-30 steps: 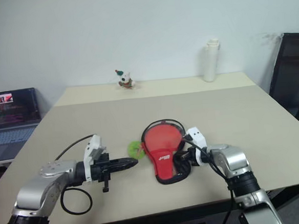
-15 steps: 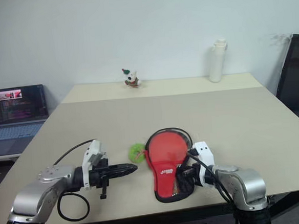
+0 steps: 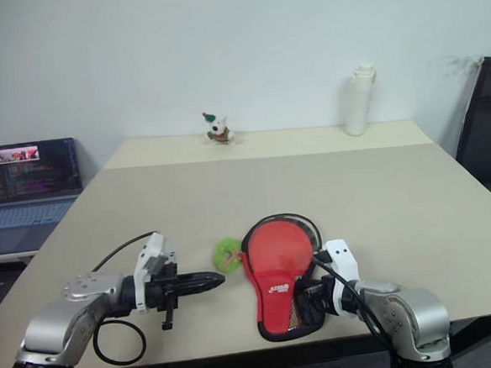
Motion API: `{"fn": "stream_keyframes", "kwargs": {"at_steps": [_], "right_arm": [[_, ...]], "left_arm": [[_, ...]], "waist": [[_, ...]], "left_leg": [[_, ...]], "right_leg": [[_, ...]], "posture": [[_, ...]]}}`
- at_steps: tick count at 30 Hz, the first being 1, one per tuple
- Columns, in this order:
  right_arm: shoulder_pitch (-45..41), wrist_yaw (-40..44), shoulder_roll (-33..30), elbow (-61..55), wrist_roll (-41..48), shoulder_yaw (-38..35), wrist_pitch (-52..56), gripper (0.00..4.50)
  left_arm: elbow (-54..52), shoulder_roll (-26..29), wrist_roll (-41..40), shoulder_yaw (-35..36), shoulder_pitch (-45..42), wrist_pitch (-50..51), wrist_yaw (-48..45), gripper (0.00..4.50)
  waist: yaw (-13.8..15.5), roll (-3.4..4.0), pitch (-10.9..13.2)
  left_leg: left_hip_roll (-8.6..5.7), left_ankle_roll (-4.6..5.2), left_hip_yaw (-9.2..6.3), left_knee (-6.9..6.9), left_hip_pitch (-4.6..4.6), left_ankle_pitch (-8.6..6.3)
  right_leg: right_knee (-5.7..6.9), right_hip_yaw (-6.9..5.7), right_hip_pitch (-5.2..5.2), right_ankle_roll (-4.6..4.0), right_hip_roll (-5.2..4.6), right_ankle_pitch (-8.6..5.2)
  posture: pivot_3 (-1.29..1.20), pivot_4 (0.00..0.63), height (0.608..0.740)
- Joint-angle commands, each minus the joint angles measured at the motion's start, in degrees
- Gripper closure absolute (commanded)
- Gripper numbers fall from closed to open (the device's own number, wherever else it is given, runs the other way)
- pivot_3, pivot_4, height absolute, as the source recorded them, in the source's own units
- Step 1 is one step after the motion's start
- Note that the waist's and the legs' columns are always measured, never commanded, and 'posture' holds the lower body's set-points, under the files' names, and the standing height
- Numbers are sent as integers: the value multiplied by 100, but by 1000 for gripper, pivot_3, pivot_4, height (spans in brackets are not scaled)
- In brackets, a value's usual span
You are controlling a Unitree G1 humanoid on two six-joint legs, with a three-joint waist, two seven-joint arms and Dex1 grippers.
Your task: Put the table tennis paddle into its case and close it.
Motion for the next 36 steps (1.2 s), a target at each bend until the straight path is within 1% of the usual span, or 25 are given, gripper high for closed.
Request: {"fn": "stream_keyframes", "kwargs": {"at_steps": [1,6,9,10,17,19,20,21,23,26,36], "right_arm": [[-56,-109,79,5,95,-43,-8,4489],[-166,-225,51,-11,67,-371,9,4489],[-119,-204,-61,-209,137,-486,175,3804],[-107,-196,-91,-274,168,-521,224,3503],[-101,-127,-119,-927,451,-999,690,1124],[-156,418,-212,-1291,986,-1218,519,439],[-176,659,-269,-1432,1230,-1302,422,23],[-213,822,-311,-1530,1411,-1390,281,23],[-324,848,-395,-1478,1490,-1450,57,23],[-416,774,-525,-1313,1520,-1364,-203,0],[-257,722,-954,-1130,1520,-495,-927,0]], "left_arm": [[-55,52,13,-19,-71,-106,-25,4500],[-30,-12,38,-42,-91,-127,24,4500],[-46,-38,41,-43,-69,-136,54,4500],[-56,-48,43,-42,-62,-136,65,4500],[-57,-130,23,-17,-45,-127,212,4500],[-1,-180,43,5,-68,-118,310,4500],[31,-203,52,11,-85,-120,355,4500],[90,-237,68,27,-122,-115,430,4500],[281,-301,96,40,-285,52,668,4500],[656,-494,242,101,-587,65,1159,3929],[1512,-913,828,-52,-1140,84,2243,350]], "waist": [[0,0,0],[2,0,0],[13,1,0],[15,1,1],[17,2,2],[17,6,4],[17,8,5],[16,8,5],[16,9,6],[20,8,6],[22,7,6]], "left_leg": [[0,0,0,0,0,0],[0,0,0,1,0,0],[0,0,-1,1,0,0],[0,0,-1,1,-1,0],[1,0,-2,0,-3,0],[2,0,-2,0,-3,0],[1,0,-3,0,-3,0],[1,0,-2,0,-3,0],[1,0,-5,-1,-2,0],[0,1,-10,2,0,0],[-1,1,-11,-2,-8,0]], "right_leg": [[0,0,0,0,0,0],[0,1,1,0,1,0],[0,0,1,0,1,0],[-1,1,1,0,1,0],[-6,0,1,0,0,0],[-5,0,1,0,1,0],[-6,0,1,0,1,0],[-7,-1,1,1,1,0],[-8,-4,2,1,1,0],[-9,-8,8,3,1,1],[-15,-8,6,3,1,0]], "posture": [[0,150,740],[0,150,740],[0,150,740],[0,150,740],[0,150,740],[0,150,740],[0,150,740],[0,150,740],[0,150,740],[0,150,740],[0,150,740]]}}
